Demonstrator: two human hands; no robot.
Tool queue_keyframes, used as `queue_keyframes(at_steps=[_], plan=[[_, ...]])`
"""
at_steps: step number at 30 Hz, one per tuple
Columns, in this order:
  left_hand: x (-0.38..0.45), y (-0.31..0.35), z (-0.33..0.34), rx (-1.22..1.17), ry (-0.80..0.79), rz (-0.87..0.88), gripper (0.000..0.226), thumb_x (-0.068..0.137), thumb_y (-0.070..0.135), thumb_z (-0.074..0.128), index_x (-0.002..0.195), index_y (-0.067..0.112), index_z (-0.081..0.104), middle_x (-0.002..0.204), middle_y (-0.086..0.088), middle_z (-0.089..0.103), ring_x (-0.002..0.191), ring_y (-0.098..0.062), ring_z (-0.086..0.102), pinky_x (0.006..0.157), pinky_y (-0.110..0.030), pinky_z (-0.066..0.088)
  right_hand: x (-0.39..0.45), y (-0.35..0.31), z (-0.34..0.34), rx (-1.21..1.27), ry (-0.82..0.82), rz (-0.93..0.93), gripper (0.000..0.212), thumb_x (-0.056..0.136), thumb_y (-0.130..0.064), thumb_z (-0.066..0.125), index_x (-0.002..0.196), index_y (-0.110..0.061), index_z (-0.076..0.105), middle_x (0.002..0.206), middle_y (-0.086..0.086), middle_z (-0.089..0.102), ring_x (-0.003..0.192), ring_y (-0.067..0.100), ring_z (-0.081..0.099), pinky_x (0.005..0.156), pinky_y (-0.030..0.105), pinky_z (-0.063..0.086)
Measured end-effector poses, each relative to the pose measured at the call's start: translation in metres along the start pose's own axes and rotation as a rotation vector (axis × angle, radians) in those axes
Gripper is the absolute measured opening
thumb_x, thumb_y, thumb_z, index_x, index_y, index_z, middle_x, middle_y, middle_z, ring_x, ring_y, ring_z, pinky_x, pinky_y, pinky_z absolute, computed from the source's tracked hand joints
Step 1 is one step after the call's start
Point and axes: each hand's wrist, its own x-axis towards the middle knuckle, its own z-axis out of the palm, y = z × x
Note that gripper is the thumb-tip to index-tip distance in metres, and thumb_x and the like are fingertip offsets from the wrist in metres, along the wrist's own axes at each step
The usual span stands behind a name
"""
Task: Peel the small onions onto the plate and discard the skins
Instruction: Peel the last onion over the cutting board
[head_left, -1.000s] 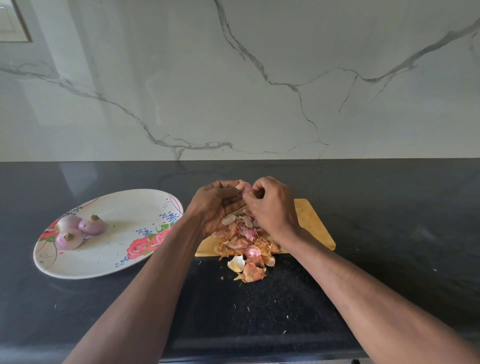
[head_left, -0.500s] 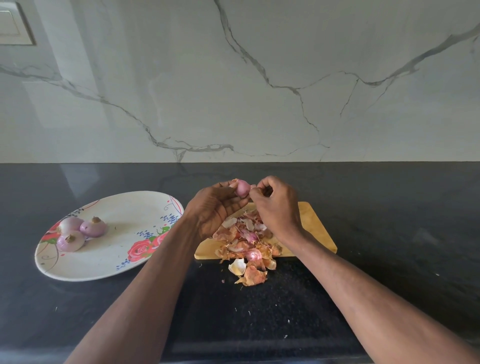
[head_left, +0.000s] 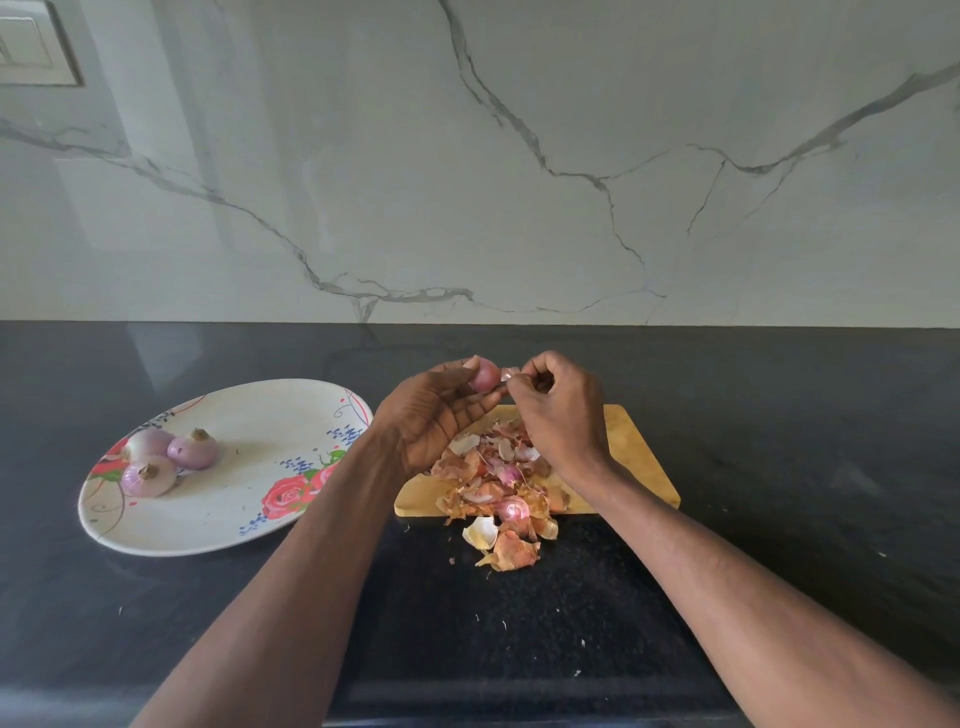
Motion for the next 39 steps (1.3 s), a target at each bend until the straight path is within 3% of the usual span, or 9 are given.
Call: queue_keyframes(at_steps=[5,9,12,14,18,22,29,34,39], plan=[[-0.0001,0.0012,-0.0012,0.003,0.009,-0.011,0.020,0.098,0.001,0.053,0.116,-0.001,0.063,0.103,-0.023,0.073,0.088,-0.032,0.074,0.080,-0.036,0.062,0.0007,-0.0010,-0.0004,-0.010,0.006,0.017,0.019,0.091,-0.012,0.068,0.074,-0.014,0.059,0.066,-0.007,0.055,0.056,0.003,0.047,0.053,0.016,0.043],[0.0017,0.0017,-0.0036,0.008,0.042,0.002,0.024,0.098,0.003,0.054,0.120,0.002,0.063,0.112,-0.023,0.071,0.098,-0.031,0.071,0.081,-0.036,0.061,0.0027,0.0024,-0.0008,-0.044,0.011,0.006,0.011,0.089,-0.004,0.067,0.079,-0.008,0.065,0.070,-0.003,0.061,0.062,0.012,0.056,0.057,0.030,0.050],[0.0034,0.0022,-0.0043,-0.008,0.062,0.010,0.020,0.097,0.002,0.055,0.115,0.000,0.064,0.110,-0.025,0.071,0.100,-0.032,0.070,0.086,-0.035,0.060,0.0011,0.0017,-0.0021,-0.035,-0.021,-0.039,0.012,0.092,-0.009,0.066,0.082,-0.009,0.074,0.070,-0.006,0.067,0.063,0.007,0.061,0.052,0.017,0.047],[0.0037,0.0026,-0.0043,-0.025,0.066,0.009,0.017,0.096,0.001,0.056,0.111,-0.002,0.065,0.106,-0.025,0.072,0.099,-0.032,0.070,0.087,-0.035,0.060,-0.0008,0.0003,-0.0019,-0.017,-0.030,-0.052,0.010,0.091,-0.009,0.068,0.085,-0.010,0.077,0.073,-0.007,0.070,0.066,0.002,0.064,0.058,0.011,0.048],[0.0037,0.0025,-0.0045,-0.033,0.071,0.008,0.013,0.093,0.001,0.059,0.104,-0.003,0.067,0.093,-0.019,0.074,0.083,-0.026,0.073,0.081,-0.034,0.062,0.0015,0.0013,-0.0011,-0.012,-0.007,-0.048,0.006,0.087,-0.014,0.075,0.082,-0.011,0.076,0.074,-0.006,0.070,0.065,0.005,0.064,0.060,0.012,0.049],[0.0032,0.0023,-0.0032,-0.025,0.084,0.000,0.013,0.091,0.004,0.064,0.101,-0.004,0.068,0.091,-0.020,0.074,0.080,-0.027,0.074,0.080,-0.034,0.062,0.0034,-0.0004,-0.0028,0.071,-0.046,0.017,0.011,0.087,-0.016,0.076,0.097,-0.012,0.076,0.082,-0.007,0.071,0.071,0.003,0.065,0.063,0.012,0.050],[0.0033,-0.0015,-0.0004,0.017,0.054,0.002,0.020,0.090,0.004,0.065,0.109,-0.003,0.068,0.092,-0.016,0.075,0.081,-0.024,0.075,0.075,-0.033,0.063,0.0002,-0.0009,0.0002,0.103,-0.057,-0.015,0.014,0.087,-0.023,0.077,0.092,-0.010,0.080,0.079,-0.002,0.076,0.071,0.009,0.070,0.064,0.032,0.058],[0.0023,-0.0044,0.0024,0.037,0.065,-0.008,0.023,0.087,0.005,0.068,0.108,-0.005,0.067,0.089,-0.018,0.075,0.078,-0.025,0.075,0.075,-0.034,0.063,-0.0005,0.0021,0.0007,0.089,-0.015,-0.032,0.023,0.086,-0.028,0.075,0.076,-0.007,0.079,0.069,0.003,0.071,0.063,0.017,0.065,0.057,0.036,0.051],[0.0017,-0.0052,0.0029,0.038,0.088,-0.015,0.017,0.090,0.002,0.066,0.106,-0.007,0.067,0.088,-0.020,0.074,0.076,-0.027,0.075,0.072,-0.033,0.064,0.0004,0.0021,-0.0002,0.101,-0.024,-0.004,0.020,0.085,-0.025,0.077,0.075,-0.008,0.078,0.066,0.001,0.071,0.060,0.014,0.065,0.054,0.029,0.051]])
